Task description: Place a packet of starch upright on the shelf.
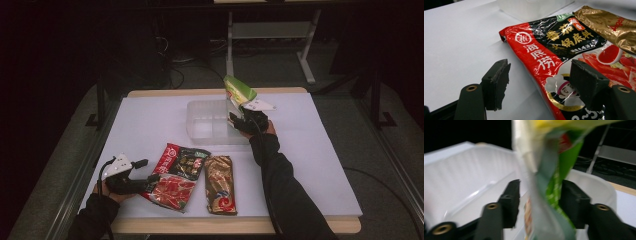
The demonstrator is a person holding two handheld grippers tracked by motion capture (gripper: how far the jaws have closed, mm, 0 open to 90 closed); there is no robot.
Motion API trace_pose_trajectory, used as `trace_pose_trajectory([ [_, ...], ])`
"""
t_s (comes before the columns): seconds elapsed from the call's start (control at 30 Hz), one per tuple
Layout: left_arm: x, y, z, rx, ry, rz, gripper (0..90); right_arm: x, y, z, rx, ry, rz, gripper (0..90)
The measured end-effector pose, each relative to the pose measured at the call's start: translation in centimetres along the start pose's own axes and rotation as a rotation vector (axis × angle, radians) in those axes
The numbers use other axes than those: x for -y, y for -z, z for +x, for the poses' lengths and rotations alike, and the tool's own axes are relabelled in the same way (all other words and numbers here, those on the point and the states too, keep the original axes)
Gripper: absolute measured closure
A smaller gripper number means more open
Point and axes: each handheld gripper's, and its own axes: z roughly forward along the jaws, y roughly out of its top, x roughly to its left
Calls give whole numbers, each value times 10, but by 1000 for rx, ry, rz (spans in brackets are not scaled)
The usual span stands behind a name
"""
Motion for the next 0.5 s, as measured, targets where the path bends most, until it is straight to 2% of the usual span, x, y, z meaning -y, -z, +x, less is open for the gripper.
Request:
trace_pose_trajectory([
  [0.03, 0, 0, 0, 0, 0, -1, 314, -2, 3, 1, -2, 35, 15, 446],
  [0.07, 0, 1, 0, -1, -1, 1, 313, -3, 5, 1, -6, 49, 26, 442],
  [0.17, 0, 1, 0, 1, -2, 1, 313, -5, 14, -8, -26, 38, 78, 435],
  [0.2, 0, 1, 0, 1, 1, 2, 313, -4, 23, -15, -38, 21, 85, 464],
  [0.3, 0, 0, 0, 2, 2, 3, 313, -4, 31, -21, -56, 26, 97, 480],
  [0.37, 0, 0, 0, 0, 0, 5, 313, -3, 37, -22, -76, 43, 119, 538],
  [0.43, 0, 0, -1, -1, 1, 5, 313, 1, 44, -22, -94, 57, 114, 622],
  [0.5, 0, 0, -1, -1, 1, 5, 313, 3, 47, -19, -85, 79, 112, 657],
])
